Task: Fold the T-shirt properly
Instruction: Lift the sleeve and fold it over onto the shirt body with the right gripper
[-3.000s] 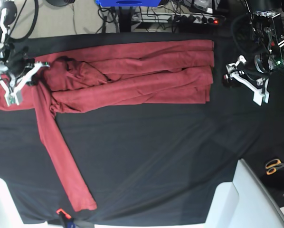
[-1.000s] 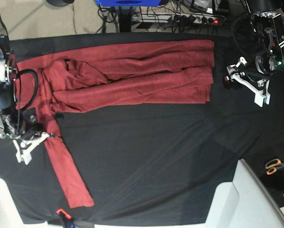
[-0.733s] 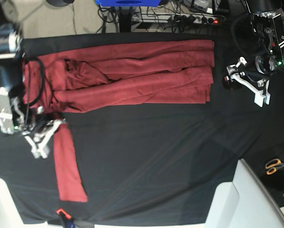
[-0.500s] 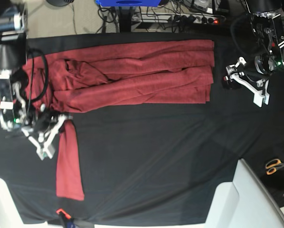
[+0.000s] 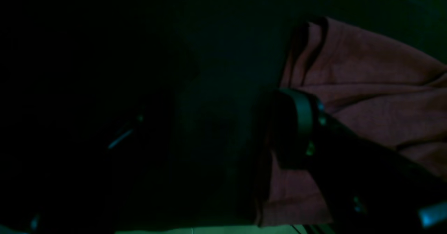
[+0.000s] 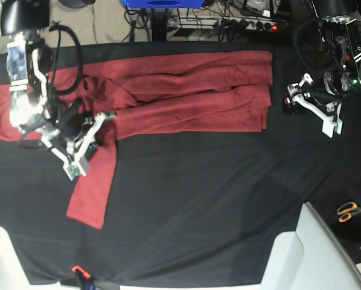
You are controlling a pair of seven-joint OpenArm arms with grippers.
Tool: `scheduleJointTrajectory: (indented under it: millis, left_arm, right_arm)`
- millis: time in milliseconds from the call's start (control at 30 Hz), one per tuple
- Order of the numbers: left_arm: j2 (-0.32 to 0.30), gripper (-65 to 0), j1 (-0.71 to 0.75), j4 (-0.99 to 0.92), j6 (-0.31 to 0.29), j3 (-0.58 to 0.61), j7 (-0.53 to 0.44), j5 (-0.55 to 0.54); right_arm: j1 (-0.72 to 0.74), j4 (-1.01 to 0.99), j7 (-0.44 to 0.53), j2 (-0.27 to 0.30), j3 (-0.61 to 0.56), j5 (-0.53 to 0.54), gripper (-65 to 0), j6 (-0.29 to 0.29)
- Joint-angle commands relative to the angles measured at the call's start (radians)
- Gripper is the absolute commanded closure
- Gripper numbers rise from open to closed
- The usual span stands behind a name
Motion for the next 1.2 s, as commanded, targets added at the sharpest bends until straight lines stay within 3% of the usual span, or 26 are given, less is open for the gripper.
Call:
scheduleJointTrajectory:
  millis: [0, 433, 900, 967, 1100, 1167]
  left_arm:
    - [-0.016, -42.9, -0.008, 0.013, -0.006, -0.005, -0.01, -0.008]
    - [-0.017, -42.9, -0.008, 0.013, -0.006, -0.005, -0.01, -0.008]
    - [-0.019, -42.9, -0.01, 0.013, -0.006, -0.005, -0.01, -0.008]
    - [-0.019, -42.9, -0.01, 0.013, -0.006, -0.005, -0.01, -0.008]
    - [-0.019, -42.9, -0.01, 0.013, -0.006, -0.005, -0.01, -0.008]
    - [-0.019, -42.9, -0.01, 0.013, -0.006, -0.005, -0.01, -0.008]
  right_arm:
    - [-0.006, 0.045, 0.016, -0.001, 0.004, 0.006, 0.0, 0.004]
    - [-0.175, 0.154, 0.019, -0.122, -0.005, 0.001, 0.0, 0.004]
    - [-0.207, 0.123, 0.014, -0.148, -0.006, 0.001, -0.3, 0.004]
    - [-0.206, 0.105, 0.012, -0.148, -0.006, 0.003, -3.9, 0.004]
    - [-0.206, 0.111, 0.011, -0.148, -0.006, 0.003, -21.8, 0.004]
    - [-0.206, 0.136, 0.011, -0.147, -0.006, 0.003, -23.7, 0.004]
